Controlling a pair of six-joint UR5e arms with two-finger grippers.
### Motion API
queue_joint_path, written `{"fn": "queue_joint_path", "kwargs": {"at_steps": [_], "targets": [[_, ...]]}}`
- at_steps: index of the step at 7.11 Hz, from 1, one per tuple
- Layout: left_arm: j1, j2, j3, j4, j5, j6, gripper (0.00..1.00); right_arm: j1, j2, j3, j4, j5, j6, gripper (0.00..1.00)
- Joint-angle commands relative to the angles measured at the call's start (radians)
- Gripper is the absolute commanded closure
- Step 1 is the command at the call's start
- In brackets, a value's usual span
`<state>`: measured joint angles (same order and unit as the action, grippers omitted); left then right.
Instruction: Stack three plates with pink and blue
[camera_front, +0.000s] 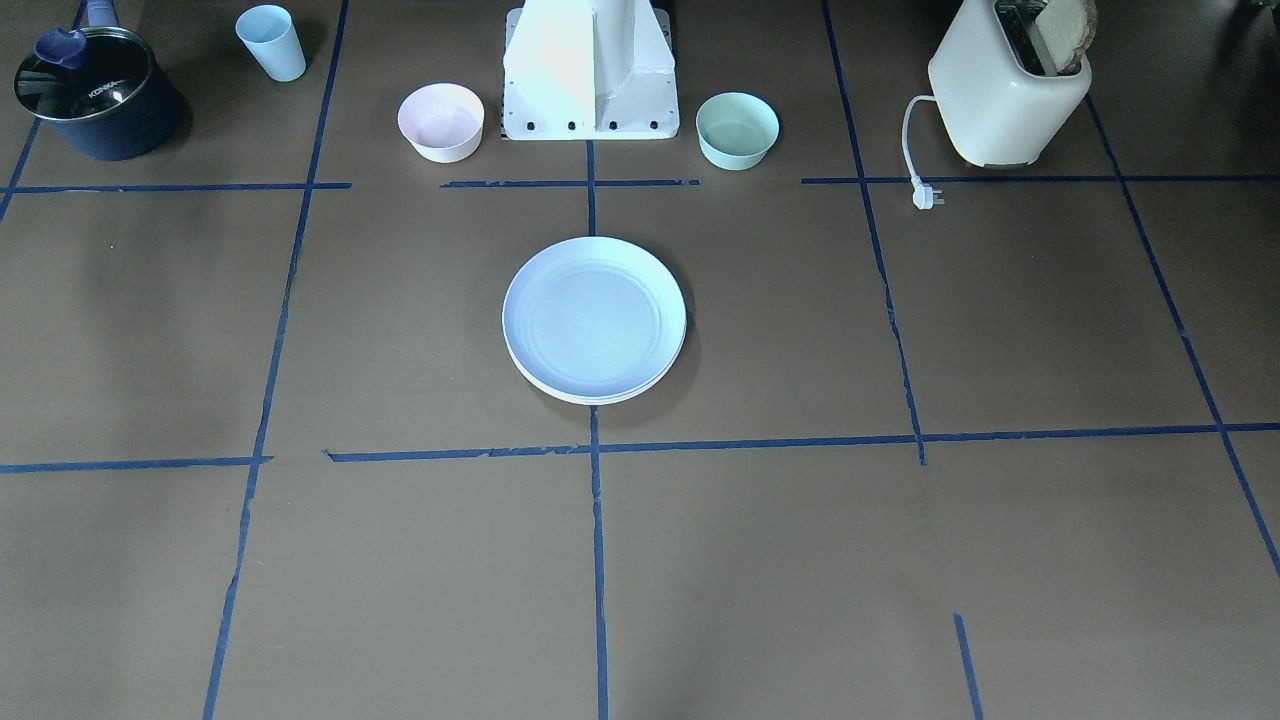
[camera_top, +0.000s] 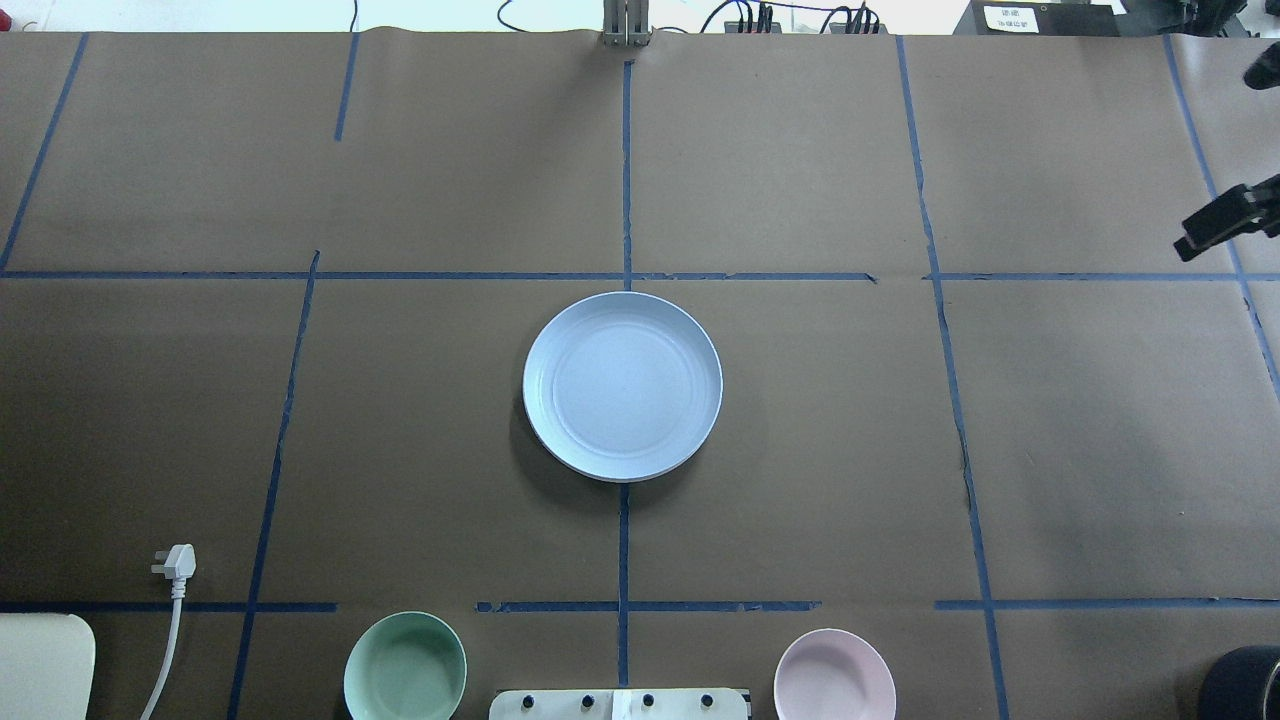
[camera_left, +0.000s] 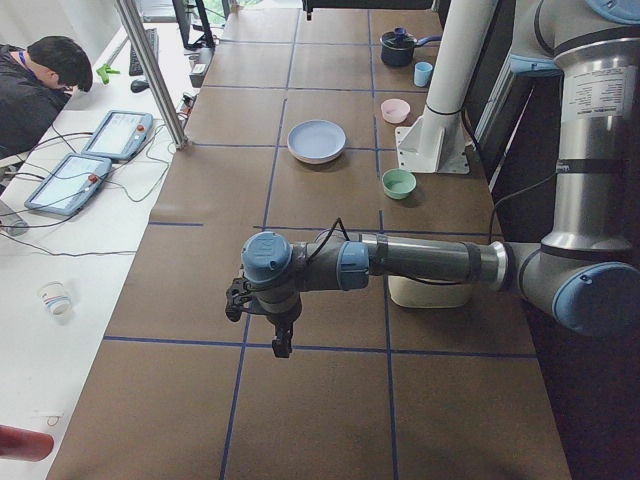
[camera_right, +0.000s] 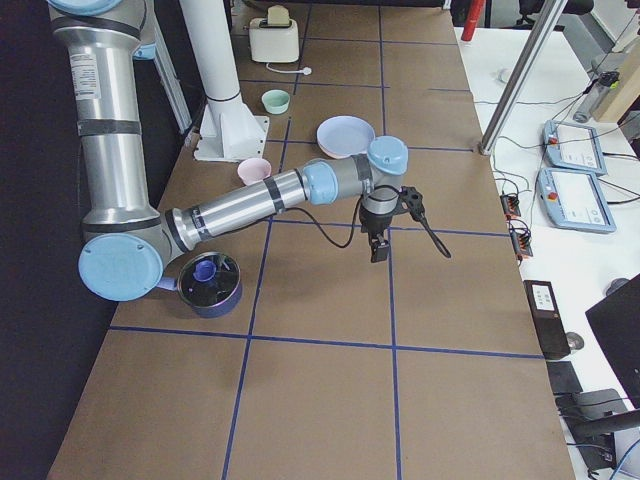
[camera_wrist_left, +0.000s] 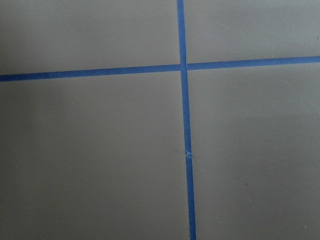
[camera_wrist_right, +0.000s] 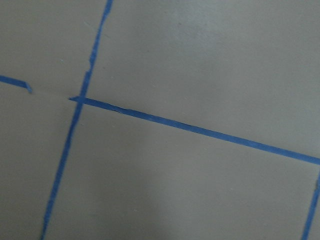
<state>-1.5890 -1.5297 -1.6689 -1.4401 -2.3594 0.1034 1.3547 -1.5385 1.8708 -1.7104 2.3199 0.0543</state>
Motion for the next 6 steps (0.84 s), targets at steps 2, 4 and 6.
{"fn": "queue_joint_path", "kwargs": {"at_steps": [2,4,6], "targets": [[-0.002,0.012,0.031,-0.041,-0.004,0.009,0.00,0.079,-0.055,-0.025,0.009,0.046,-0.036,0.00],[-0.002,0.013,0.032,-0.068,-0.004,0.004,0.00,0.137,-0.081,-0.077,0.008,0.047,-0.042,0.00],[-0.002,0.013,0.031,-0.068,-0.004,0.004,0.00,0.202,-0.110,-0.096,0.009,0.050,-0.068,0.00]]}}
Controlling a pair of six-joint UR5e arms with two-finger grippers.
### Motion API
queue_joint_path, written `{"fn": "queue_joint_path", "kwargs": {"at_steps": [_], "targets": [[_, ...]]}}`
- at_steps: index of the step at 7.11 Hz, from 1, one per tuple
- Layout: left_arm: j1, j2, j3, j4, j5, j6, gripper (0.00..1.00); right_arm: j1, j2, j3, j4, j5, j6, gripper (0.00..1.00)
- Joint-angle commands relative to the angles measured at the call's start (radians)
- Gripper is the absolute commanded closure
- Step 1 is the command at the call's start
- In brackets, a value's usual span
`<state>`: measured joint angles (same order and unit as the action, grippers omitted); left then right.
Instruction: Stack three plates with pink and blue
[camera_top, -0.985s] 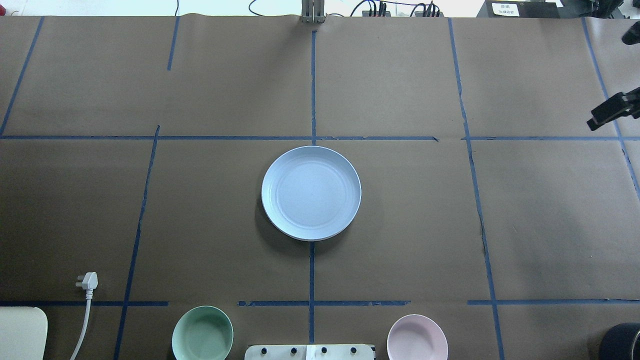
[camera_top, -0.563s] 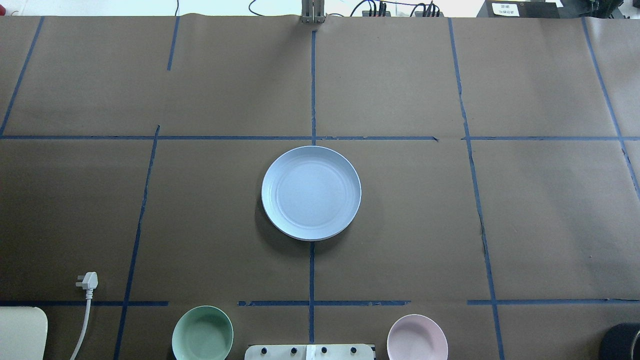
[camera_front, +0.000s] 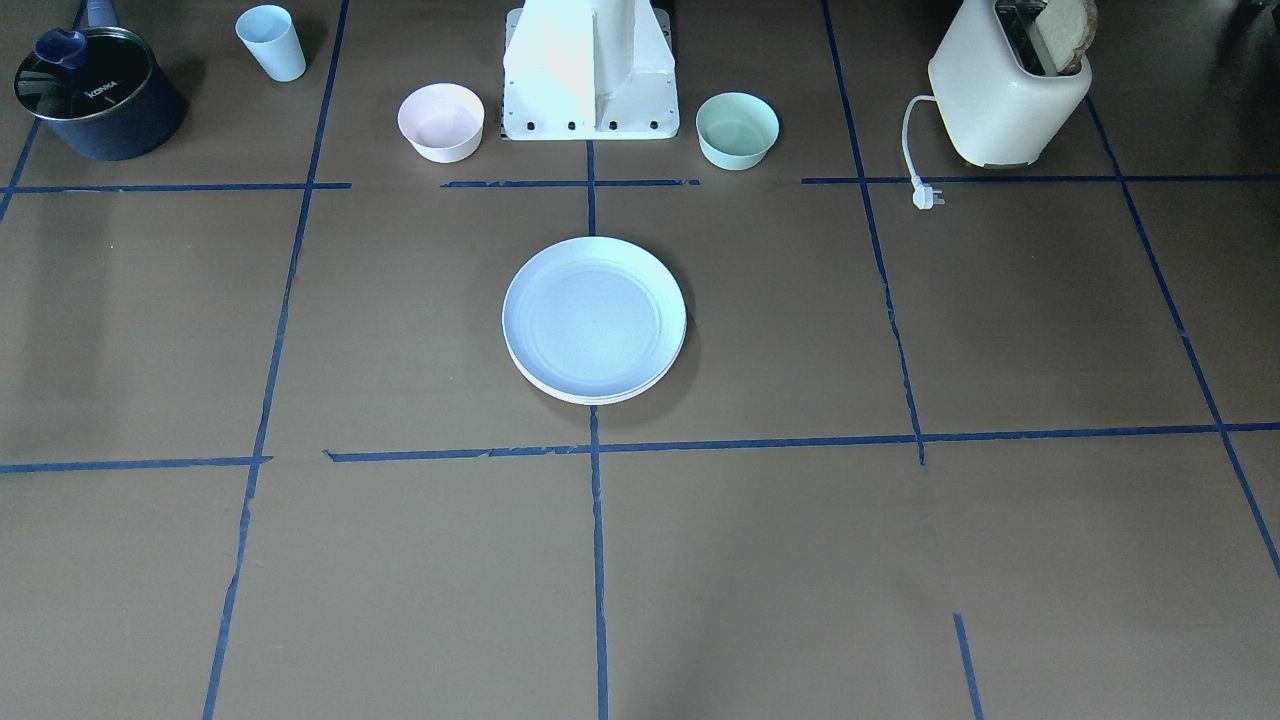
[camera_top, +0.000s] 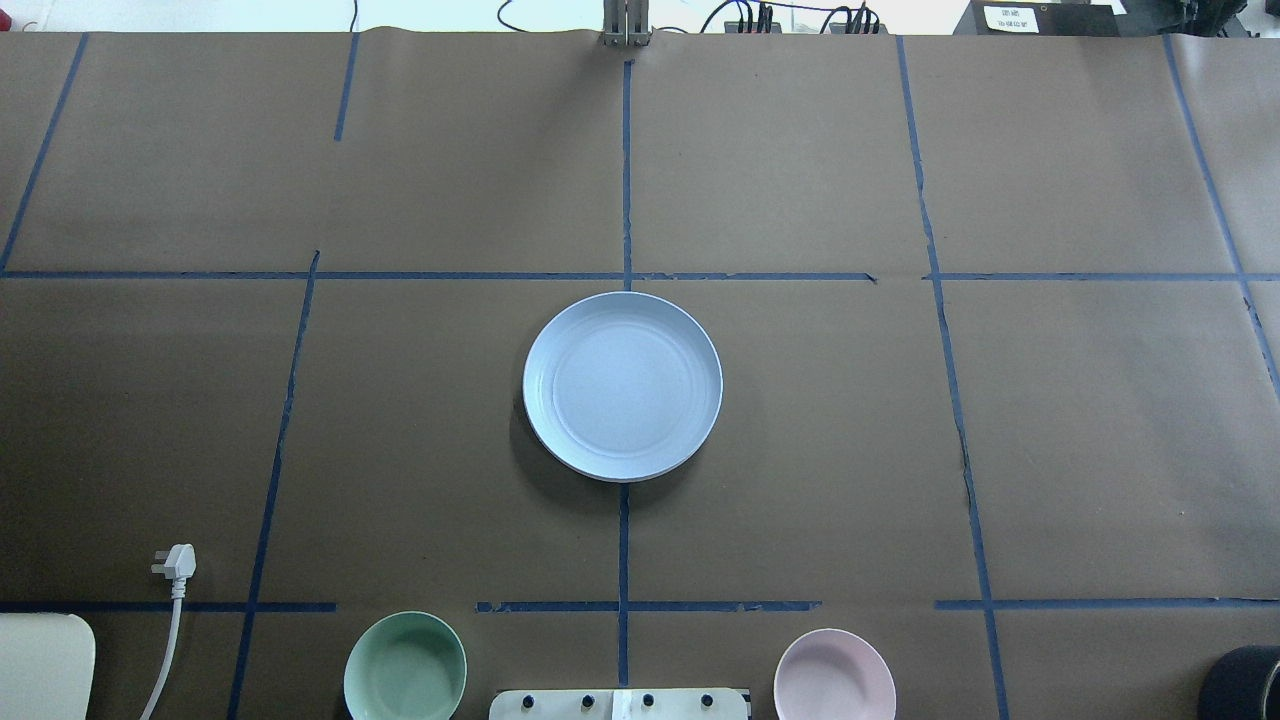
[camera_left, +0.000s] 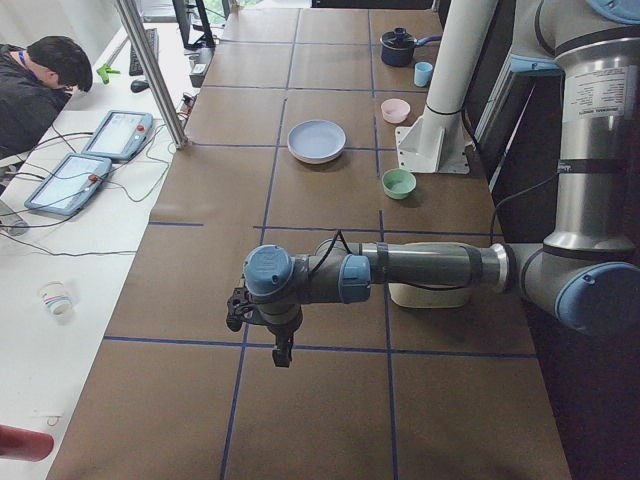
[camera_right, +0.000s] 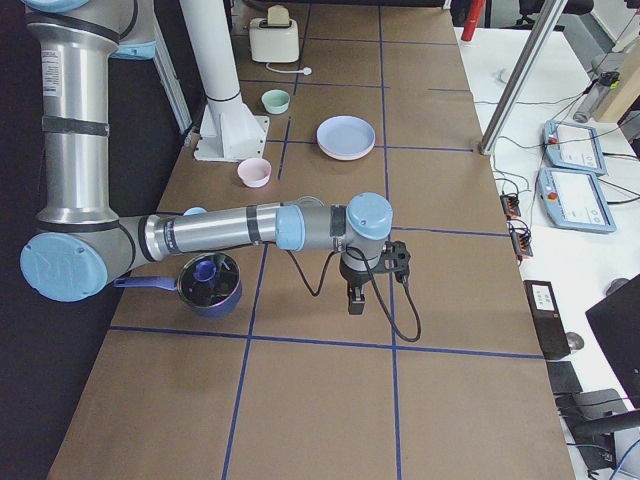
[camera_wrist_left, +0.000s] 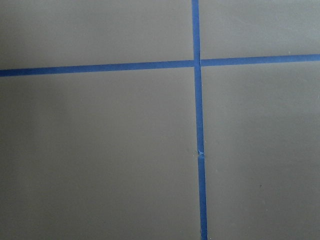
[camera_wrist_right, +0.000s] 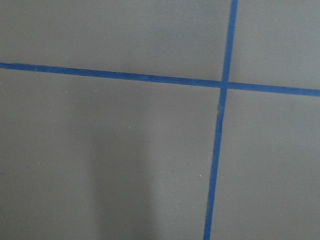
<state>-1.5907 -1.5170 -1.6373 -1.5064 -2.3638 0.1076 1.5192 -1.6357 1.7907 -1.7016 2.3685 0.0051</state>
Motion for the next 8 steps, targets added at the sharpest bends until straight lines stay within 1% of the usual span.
{"fn": "queue_joint_path", "kwargs": {"at_steps": [1,3,7,8], "targets": [[0.000,-0.002,0.001,-0.001,0.000,-0.002,0.00,0.065,-0.019,-0.055,0.000,0.003,-0.116,0.00],[0.000,-0.003,0.001,-0.001,0.000,-0.002,0.00,0.088,-0.024,-0.079,0.000,0.003,-0.145,0.00],[0.001,-0.008,0.001,-0.001,0.000,-0.003,0.00,0.124,-0.041,-0.102,0.014,0.003,-0.146,0.00],[0.002,-0.008,0.001,-0.001,0.000,-0.003,0.00,0.124,-0.044,-0.114,0.052,0.003,-0.146,0.00]]}}
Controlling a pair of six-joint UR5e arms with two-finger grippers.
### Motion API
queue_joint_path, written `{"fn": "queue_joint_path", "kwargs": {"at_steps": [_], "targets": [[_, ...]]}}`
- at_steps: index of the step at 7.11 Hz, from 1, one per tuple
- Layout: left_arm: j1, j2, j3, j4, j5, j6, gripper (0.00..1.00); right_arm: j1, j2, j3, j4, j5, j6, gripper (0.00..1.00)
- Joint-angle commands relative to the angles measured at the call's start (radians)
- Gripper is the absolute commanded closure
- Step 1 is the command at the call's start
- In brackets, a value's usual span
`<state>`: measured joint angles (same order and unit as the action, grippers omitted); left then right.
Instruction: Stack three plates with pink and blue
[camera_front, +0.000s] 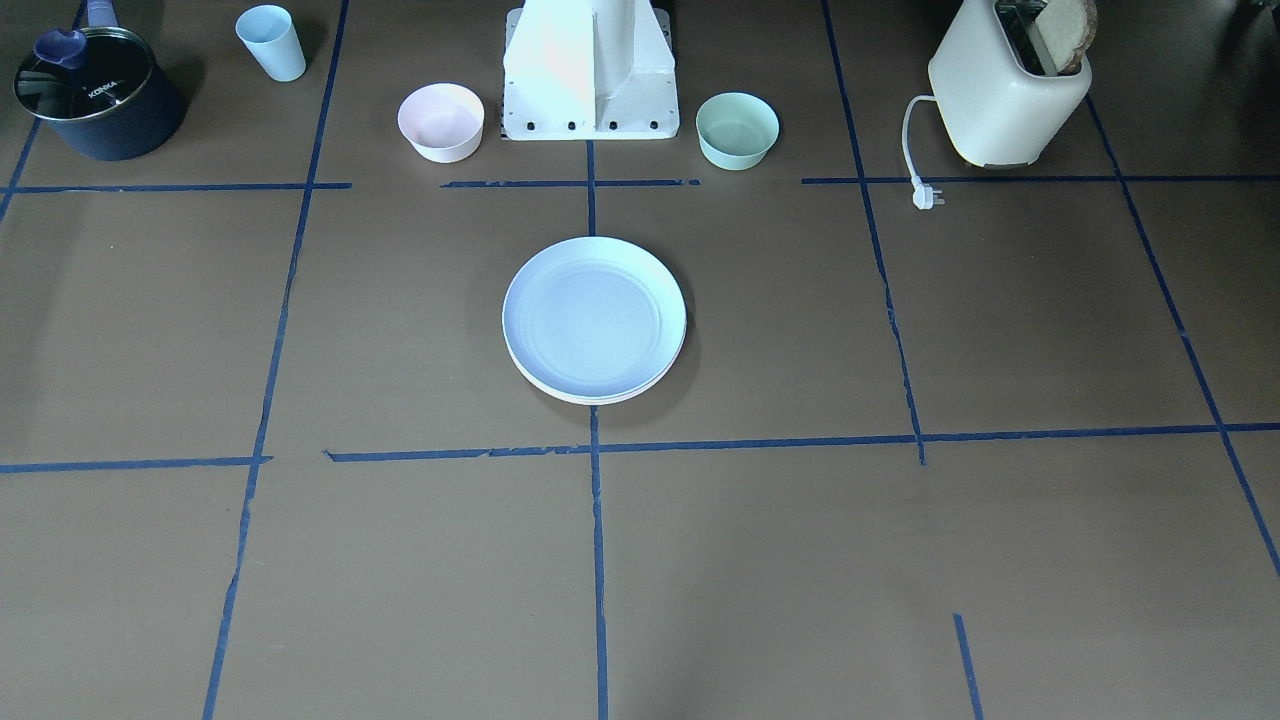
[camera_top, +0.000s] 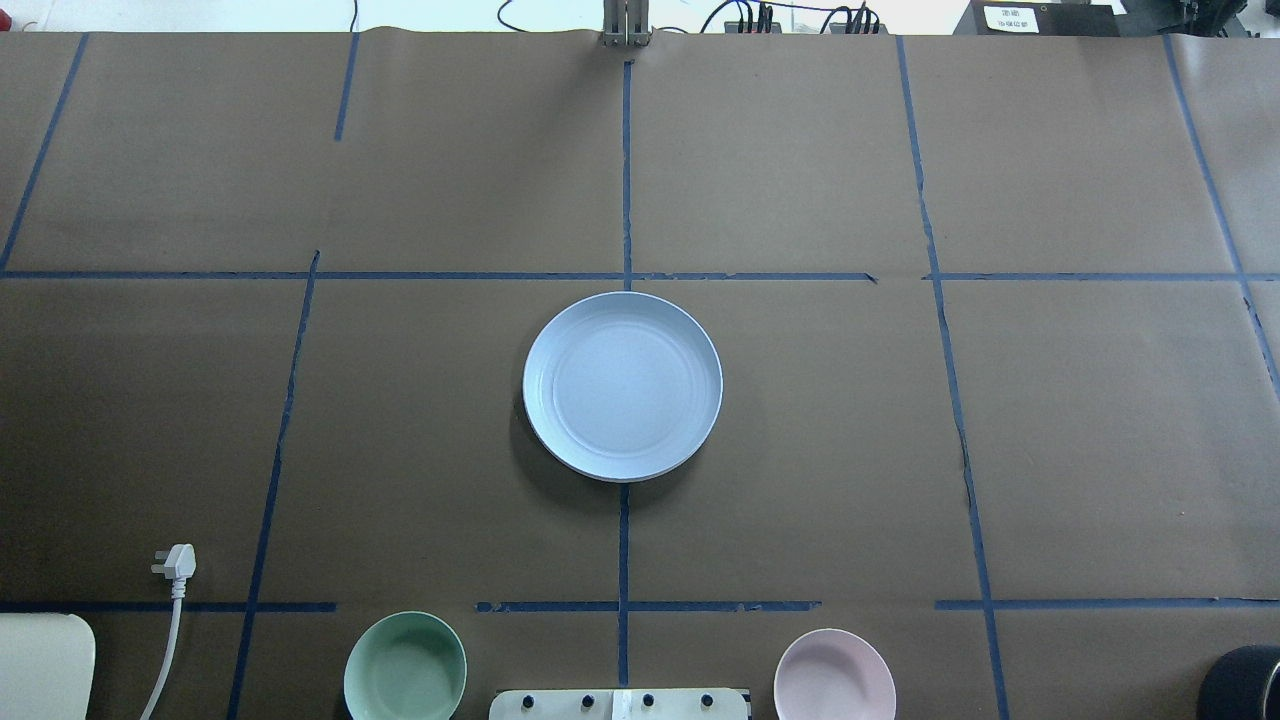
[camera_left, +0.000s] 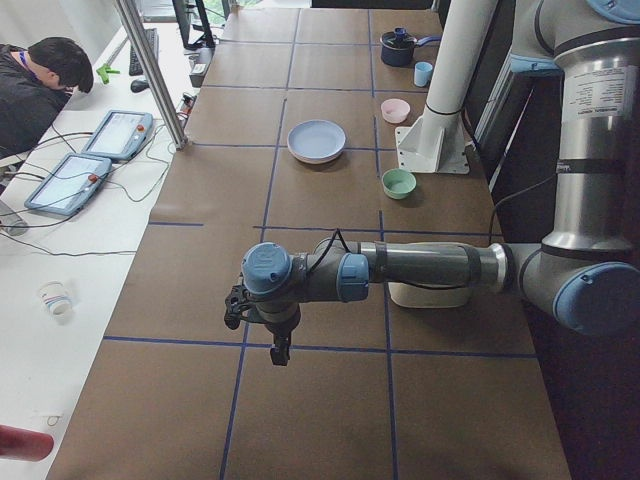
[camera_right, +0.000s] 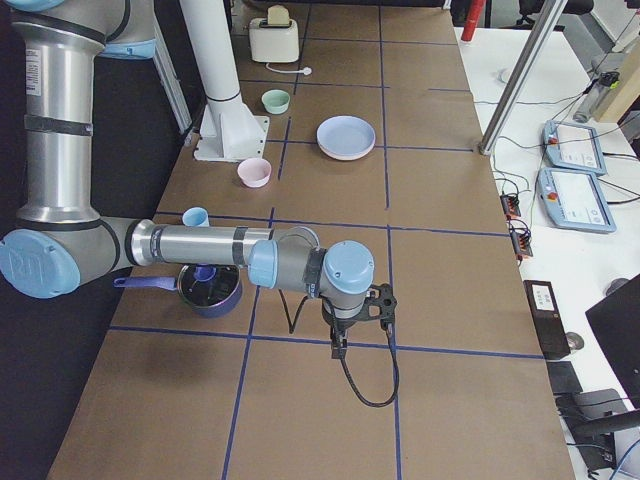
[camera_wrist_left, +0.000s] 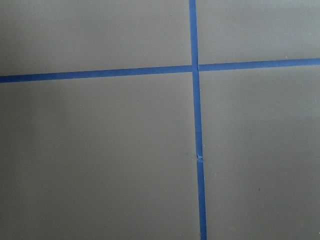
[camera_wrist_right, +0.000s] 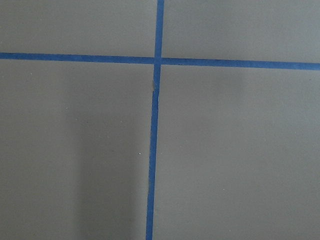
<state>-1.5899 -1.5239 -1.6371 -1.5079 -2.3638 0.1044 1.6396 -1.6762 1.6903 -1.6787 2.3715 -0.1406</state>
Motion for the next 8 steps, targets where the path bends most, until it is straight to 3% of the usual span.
{"fn": "queue_joint_path", "kwargs": {"at_steps": [1,8], "targets": [[0.001,-0.001,0.000,0.000,0.000,0.000,0.00,0.006,-0.003,-0.036,0.068,-0.001,0.003,0.00],[0.001,0.001,0.014,0.000,0.001,0.003,0.00,0.014,0.012,-0.038,0.070,0.002,0.009,0.00]]}}
